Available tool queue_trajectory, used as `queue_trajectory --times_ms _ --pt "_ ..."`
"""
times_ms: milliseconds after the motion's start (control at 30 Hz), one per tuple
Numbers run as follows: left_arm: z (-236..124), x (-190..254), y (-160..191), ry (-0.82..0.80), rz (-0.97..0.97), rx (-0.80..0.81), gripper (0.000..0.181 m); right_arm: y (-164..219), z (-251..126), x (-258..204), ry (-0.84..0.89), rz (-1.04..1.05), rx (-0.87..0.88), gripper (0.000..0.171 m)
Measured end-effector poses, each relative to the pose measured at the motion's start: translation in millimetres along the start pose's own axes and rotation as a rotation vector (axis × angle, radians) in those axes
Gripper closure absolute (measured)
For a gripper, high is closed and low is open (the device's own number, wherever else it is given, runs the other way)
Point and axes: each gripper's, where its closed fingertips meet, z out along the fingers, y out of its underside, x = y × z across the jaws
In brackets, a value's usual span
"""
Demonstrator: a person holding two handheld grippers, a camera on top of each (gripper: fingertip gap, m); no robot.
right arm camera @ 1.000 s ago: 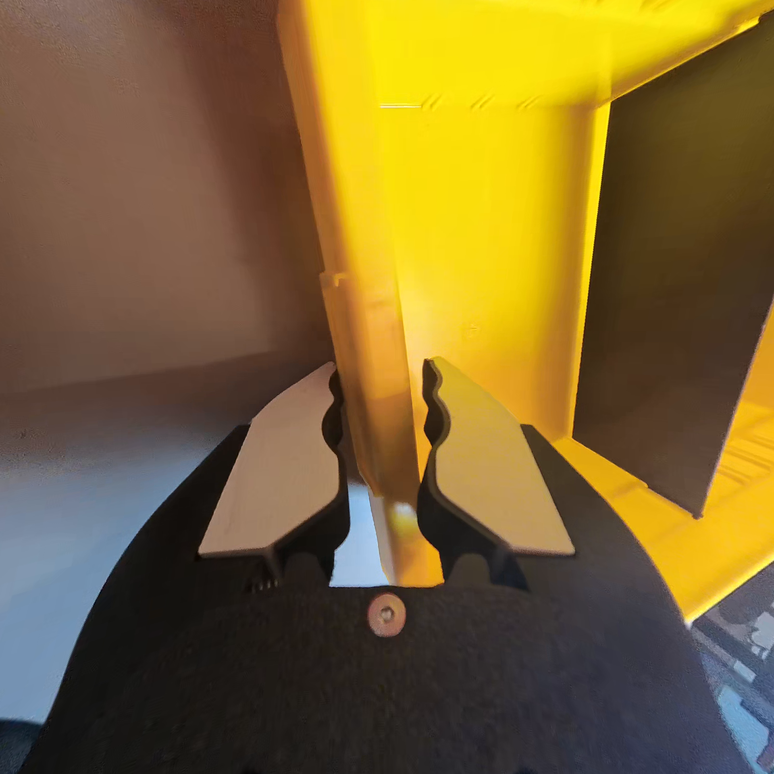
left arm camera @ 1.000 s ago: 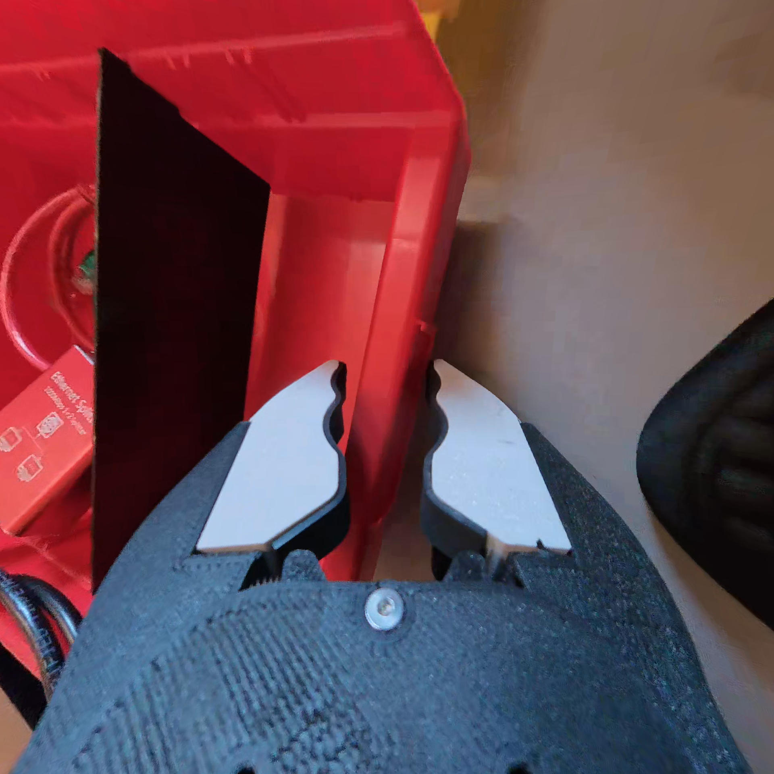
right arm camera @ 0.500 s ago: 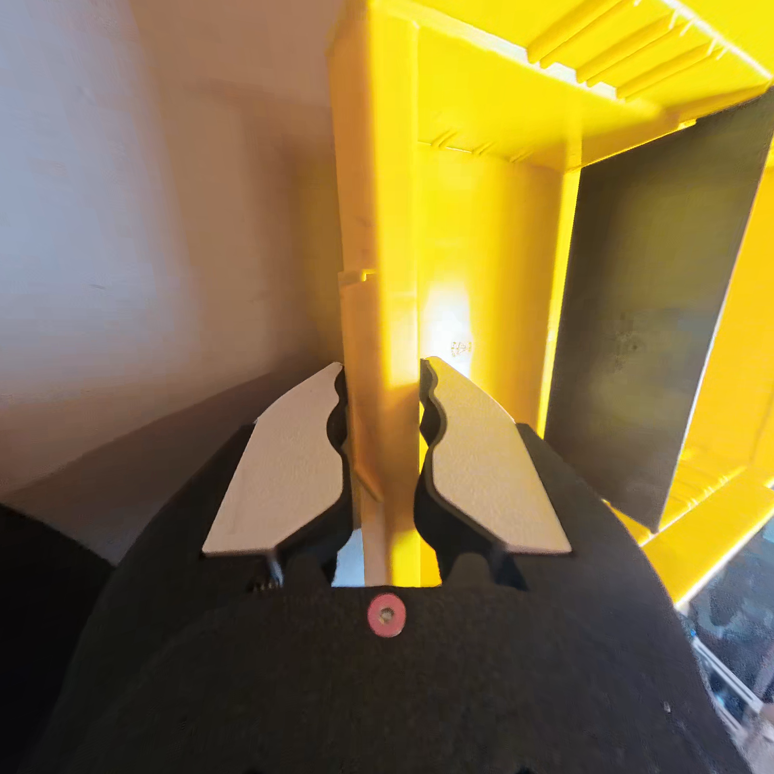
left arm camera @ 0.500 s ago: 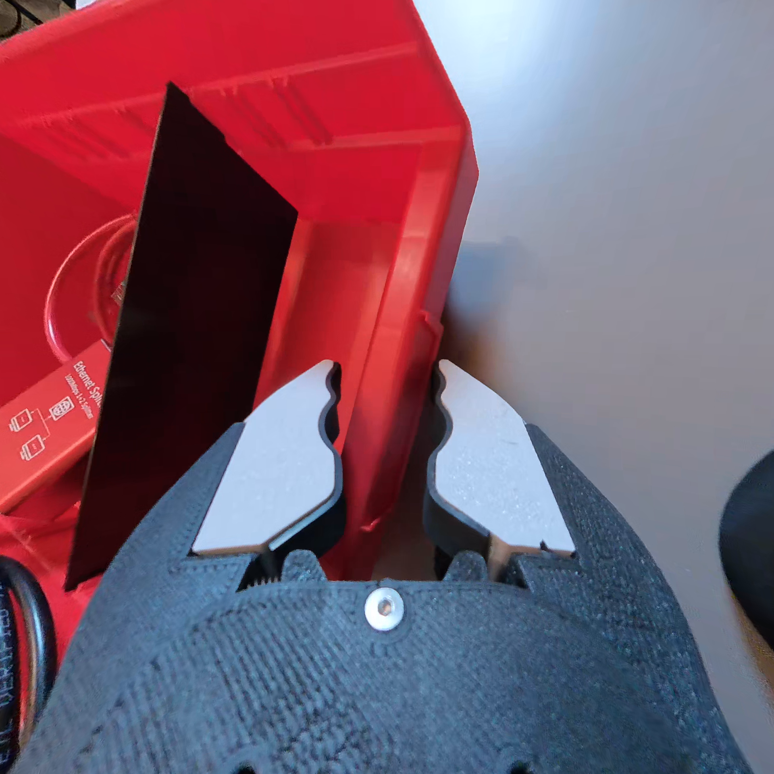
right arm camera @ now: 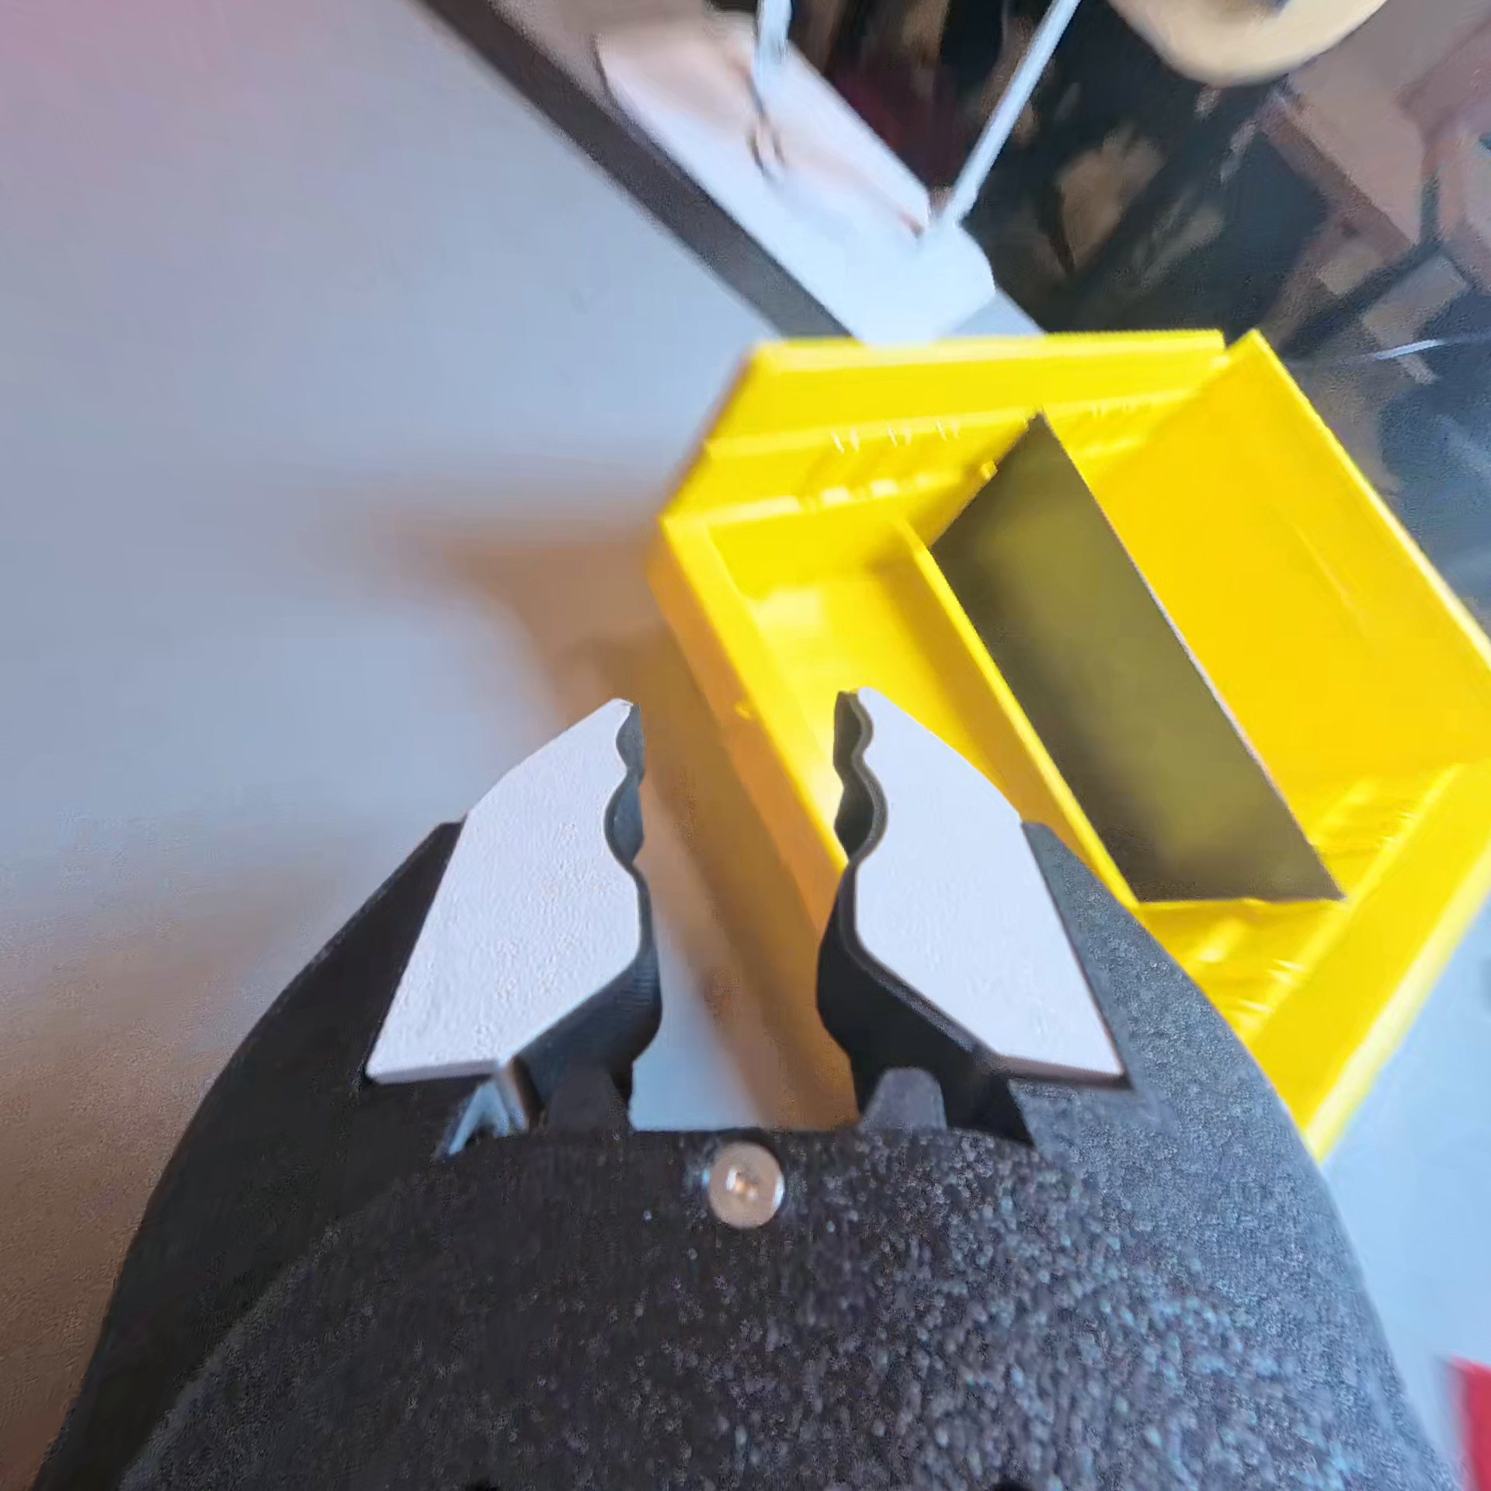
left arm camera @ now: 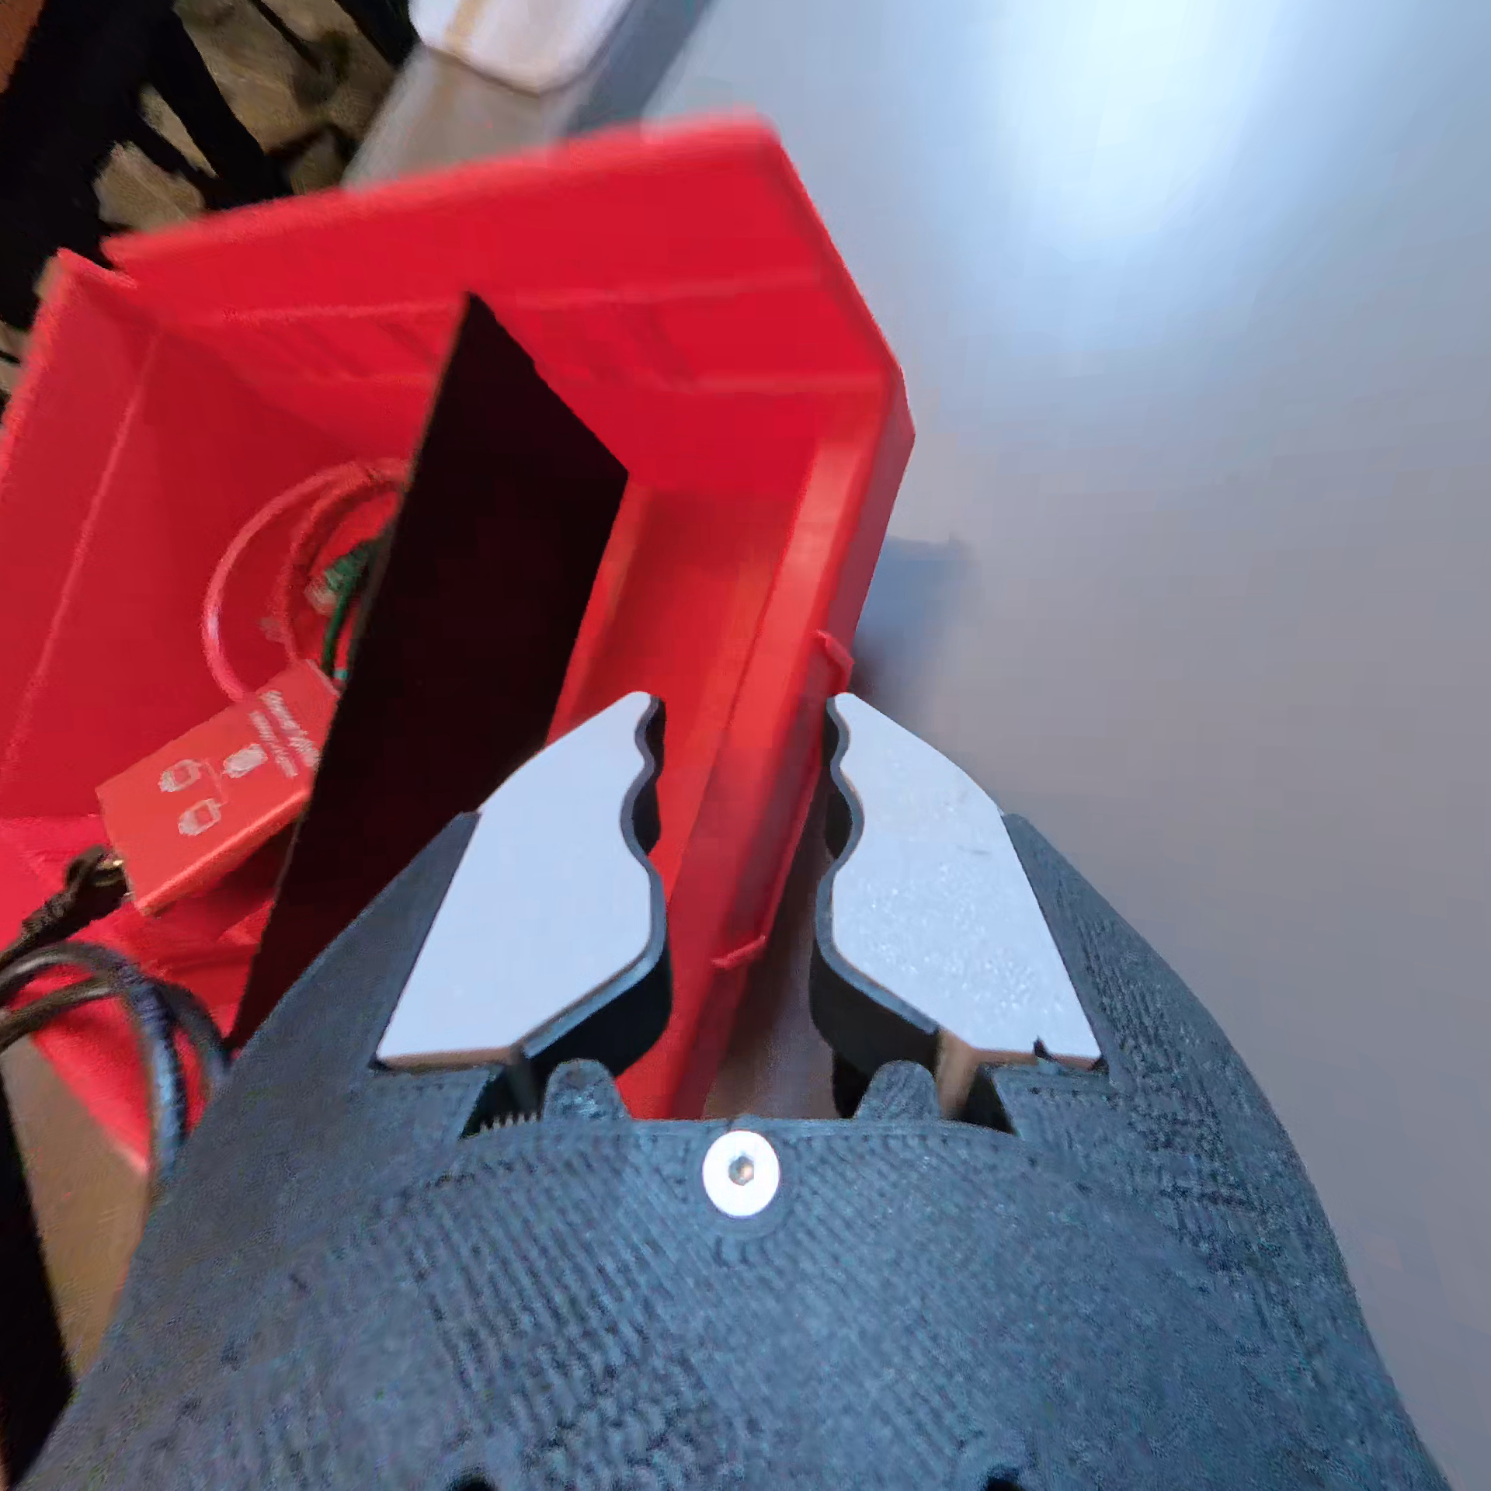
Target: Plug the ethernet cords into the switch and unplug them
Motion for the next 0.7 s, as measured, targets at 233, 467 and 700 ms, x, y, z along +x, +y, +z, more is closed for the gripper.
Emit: queue_trajectory --times_ms 233,467,700 --pt "-65 -74 -39 -0.101 -0.18 0.15 0.14 -44 -46 -69 -0.242 0.224 0.301 0.13" --pt "-44 -152 2 -0.073 -0.044 -0.35 0.133 -36 -36 -104 -0.32 0.154 0.305 0.134" --pt "-12 -160 44 0.236 -0.086 -0.649 0.134 -22 -30 -114 -0.35 0.122 0.276 0.138"
